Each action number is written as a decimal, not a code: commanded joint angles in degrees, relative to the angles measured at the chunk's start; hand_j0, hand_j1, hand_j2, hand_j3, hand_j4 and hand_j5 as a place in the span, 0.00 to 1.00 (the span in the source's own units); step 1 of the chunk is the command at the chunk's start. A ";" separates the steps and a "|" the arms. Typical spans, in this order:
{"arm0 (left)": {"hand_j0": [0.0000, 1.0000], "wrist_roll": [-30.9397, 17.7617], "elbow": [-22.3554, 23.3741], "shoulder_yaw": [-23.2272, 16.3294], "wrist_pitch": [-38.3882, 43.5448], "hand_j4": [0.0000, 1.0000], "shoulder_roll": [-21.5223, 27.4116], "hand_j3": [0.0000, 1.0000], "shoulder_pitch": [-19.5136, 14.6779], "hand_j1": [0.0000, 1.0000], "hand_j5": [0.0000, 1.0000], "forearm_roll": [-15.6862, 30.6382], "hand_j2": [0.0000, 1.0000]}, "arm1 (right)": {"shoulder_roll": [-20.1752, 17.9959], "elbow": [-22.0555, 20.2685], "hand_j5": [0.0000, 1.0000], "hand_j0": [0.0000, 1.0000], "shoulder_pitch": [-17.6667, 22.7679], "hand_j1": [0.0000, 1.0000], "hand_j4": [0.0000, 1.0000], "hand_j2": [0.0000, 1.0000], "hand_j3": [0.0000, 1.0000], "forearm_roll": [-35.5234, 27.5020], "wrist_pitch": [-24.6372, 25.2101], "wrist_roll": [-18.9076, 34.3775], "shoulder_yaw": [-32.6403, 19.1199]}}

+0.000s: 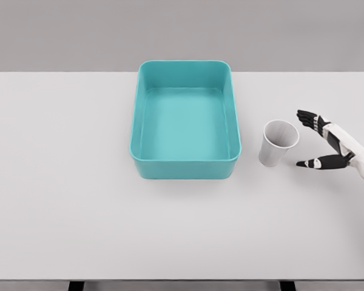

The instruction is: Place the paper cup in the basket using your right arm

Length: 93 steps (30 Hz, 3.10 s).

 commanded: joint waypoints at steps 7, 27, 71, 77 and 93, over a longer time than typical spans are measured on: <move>1.00 -0.01 0.00 0.00 0.00 1.00 0.00 1.00 0.00 1.00 1.00 0.01 1.00 | 2.64 -0.49 1.00 1.00 0.09 1.00 1.00 1.00 1.00 -2.86 0.04 0.01 0.03; 1.00 -0.01 0.00 0.00 0.00 1.00 0.00 1.00 0.00 1.00 1.00 0.01 1.00 | 3.78 -2.95 1.00 1.00 1.05 1.00 1.00 1.00 1.00 -3.48 0.04 -0.07 0.03; 1.00 -0.01 0.00 0.00 0.00 1.00 0.00 1.00 0.00 1.00 1.00 0.01 1.00 | 3.78 -8.05 0.68 0.68 2.29 0.68 0.68 0.68 0.68 -4.01 0.04 -0.87 0.03; 1.00 -0.01 0.00 0.00 0.00 1.00 0.00 1.00 0.00 1.00 1.00 0.01 1.00 | 3.78 -8.13 0.60 0.60 2.02 0.60 0.60 0.60 0.60 -4.01 0.04 -0.87 0.03; 1.00 -0.01 0.00 0.00 0.00 1.00 0.00 1.00 0.00 1.00 1.00 0.01 1.00 | 3.61 -9.89 0.59 0.59 -1.32 0.59 0.59 0.59 0.59 -3.13 0.04 -0.78 0.03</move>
